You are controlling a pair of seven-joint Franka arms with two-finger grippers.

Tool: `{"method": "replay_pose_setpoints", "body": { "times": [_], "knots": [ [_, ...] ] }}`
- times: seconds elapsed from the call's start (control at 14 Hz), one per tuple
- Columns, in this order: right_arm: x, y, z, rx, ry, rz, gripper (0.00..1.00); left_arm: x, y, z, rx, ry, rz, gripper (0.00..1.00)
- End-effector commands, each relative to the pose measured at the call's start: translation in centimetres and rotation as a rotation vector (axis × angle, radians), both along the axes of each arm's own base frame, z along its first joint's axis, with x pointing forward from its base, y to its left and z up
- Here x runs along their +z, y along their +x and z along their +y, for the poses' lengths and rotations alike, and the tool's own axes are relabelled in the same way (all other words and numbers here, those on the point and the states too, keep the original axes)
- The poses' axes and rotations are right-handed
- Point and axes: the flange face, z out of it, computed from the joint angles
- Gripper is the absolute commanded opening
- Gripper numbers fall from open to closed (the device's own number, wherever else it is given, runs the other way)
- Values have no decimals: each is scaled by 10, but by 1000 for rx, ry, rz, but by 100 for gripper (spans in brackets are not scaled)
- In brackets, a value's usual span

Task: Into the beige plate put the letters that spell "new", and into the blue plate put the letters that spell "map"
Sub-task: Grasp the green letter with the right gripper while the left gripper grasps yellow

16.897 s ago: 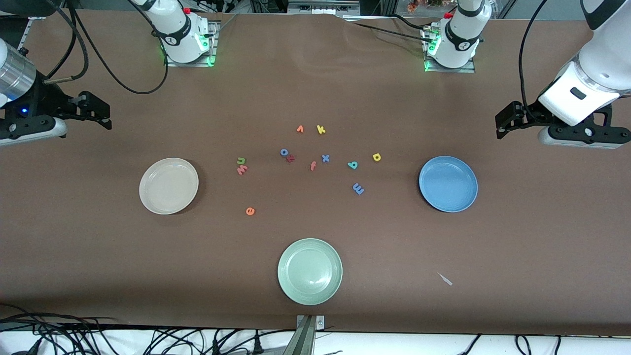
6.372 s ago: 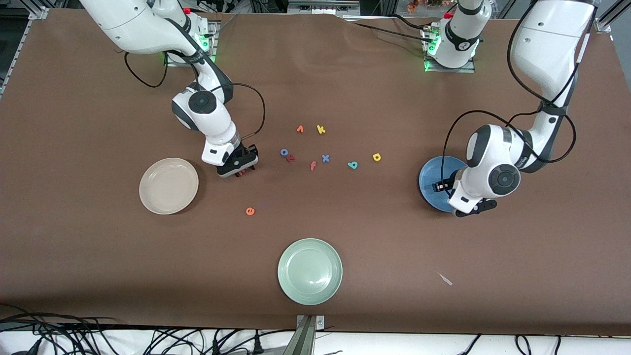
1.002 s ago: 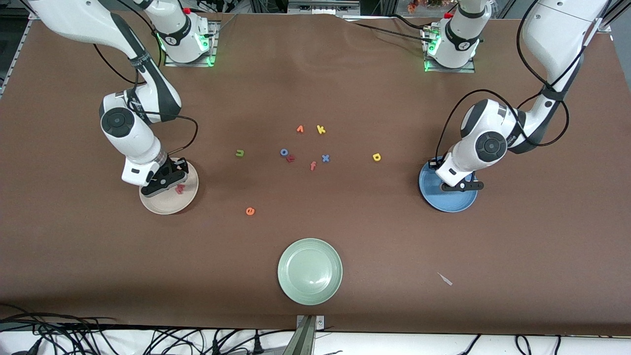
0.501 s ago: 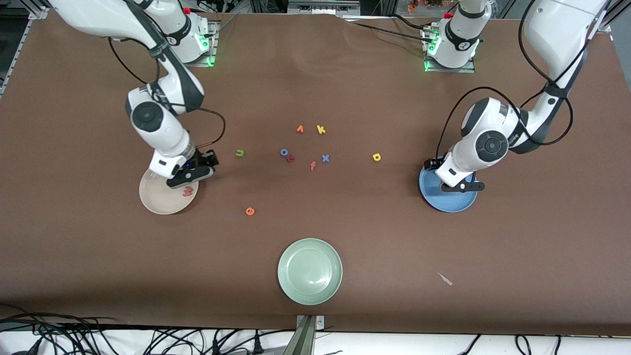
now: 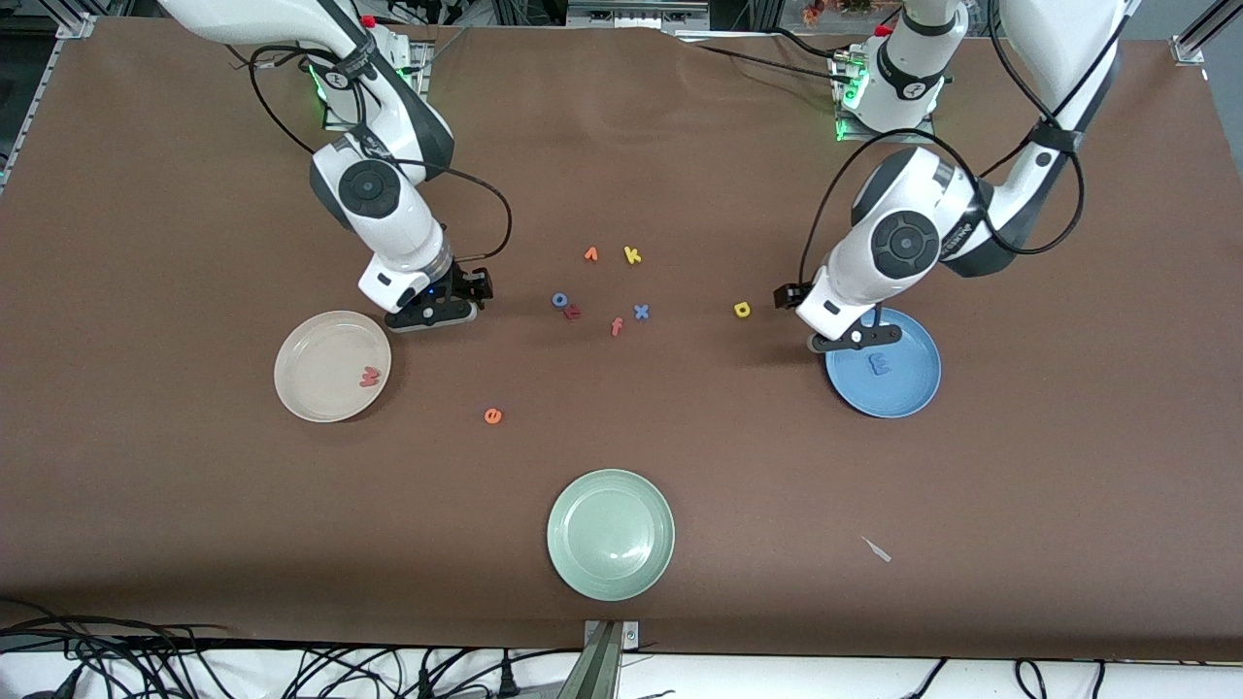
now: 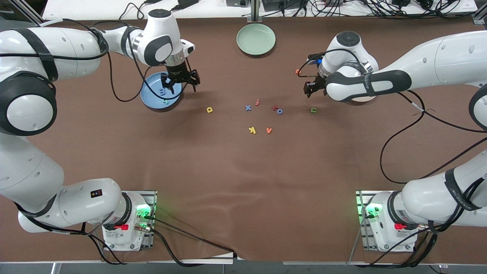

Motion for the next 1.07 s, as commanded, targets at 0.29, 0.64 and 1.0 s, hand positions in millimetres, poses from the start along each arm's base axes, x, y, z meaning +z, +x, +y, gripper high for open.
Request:
{"method": "replay_pose_setpoints", "body": {
  "times": [0.29,0.64,1.0],
  "knots": [
    [-24,-39,3,-81,19,-31,78,-45,-24,-67,156,-27,-31,94],
    [-41,-41,0,-67,-6,-50,77,-90,-47,-89,156,19,-90,94],
    [-72,-45,-6,-110,-6,-80,77,-112,-49,-85,111,33,-103,80]
  ]
}}
